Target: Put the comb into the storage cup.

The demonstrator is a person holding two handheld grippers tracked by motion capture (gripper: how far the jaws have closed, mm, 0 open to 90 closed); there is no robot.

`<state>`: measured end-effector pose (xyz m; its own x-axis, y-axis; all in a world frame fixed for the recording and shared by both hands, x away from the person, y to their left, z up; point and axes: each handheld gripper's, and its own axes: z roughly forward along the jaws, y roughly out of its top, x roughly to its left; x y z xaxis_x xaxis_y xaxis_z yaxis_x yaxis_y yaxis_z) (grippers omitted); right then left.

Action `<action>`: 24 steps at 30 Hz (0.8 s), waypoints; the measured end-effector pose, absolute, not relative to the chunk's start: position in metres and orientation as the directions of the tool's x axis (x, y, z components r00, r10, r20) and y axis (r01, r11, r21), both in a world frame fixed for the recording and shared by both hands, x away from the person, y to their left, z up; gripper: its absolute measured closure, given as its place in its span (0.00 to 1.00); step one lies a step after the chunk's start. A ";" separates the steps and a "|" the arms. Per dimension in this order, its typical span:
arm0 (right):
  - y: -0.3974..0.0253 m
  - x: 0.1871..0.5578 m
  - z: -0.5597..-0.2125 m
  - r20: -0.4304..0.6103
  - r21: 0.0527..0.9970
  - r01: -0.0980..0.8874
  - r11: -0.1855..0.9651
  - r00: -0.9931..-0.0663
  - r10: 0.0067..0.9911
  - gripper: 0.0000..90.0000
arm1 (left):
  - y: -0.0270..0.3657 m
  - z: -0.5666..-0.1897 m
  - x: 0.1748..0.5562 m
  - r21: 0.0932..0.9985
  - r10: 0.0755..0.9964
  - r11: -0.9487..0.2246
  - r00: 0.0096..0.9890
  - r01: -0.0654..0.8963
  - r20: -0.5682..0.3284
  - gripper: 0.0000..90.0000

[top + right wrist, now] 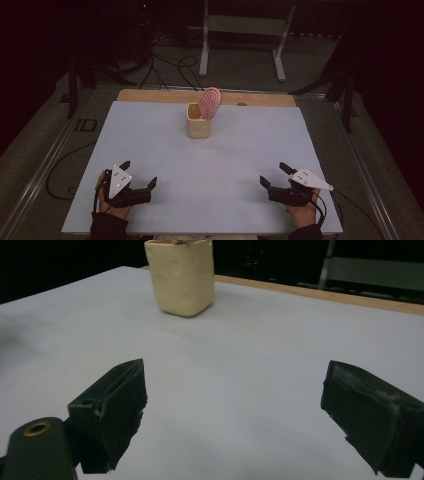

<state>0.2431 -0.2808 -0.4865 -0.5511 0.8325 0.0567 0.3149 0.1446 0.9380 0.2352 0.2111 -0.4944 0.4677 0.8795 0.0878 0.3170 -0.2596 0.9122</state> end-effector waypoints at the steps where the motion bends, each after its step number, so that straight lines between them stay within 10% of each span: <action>1: -0.283 0.242 -0.487 0.050 0.939 0.309 0.147 -0.549 0.834 0.12 | 0.212 -0.494 0.236 0.911 0.879 -0.263 0.467 0.316 0.091 0.01; 24: -0.291 0.243 -0.492 -0.002 0.953 0.261 0.151 -0.495 0.869 0.12 | 0.226 -0.495 0.237 0.920 0.895 -0.205 0.445 0.334 0.038 0.00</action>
<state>0.2433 -0.2911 -0.4917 -0.4953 0.8687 -0.0021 0.2610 0.1511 0.9534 0.2372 0.2262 -0.4946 0.4449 0.8948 0.0381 0.3340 -0.2052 0.9200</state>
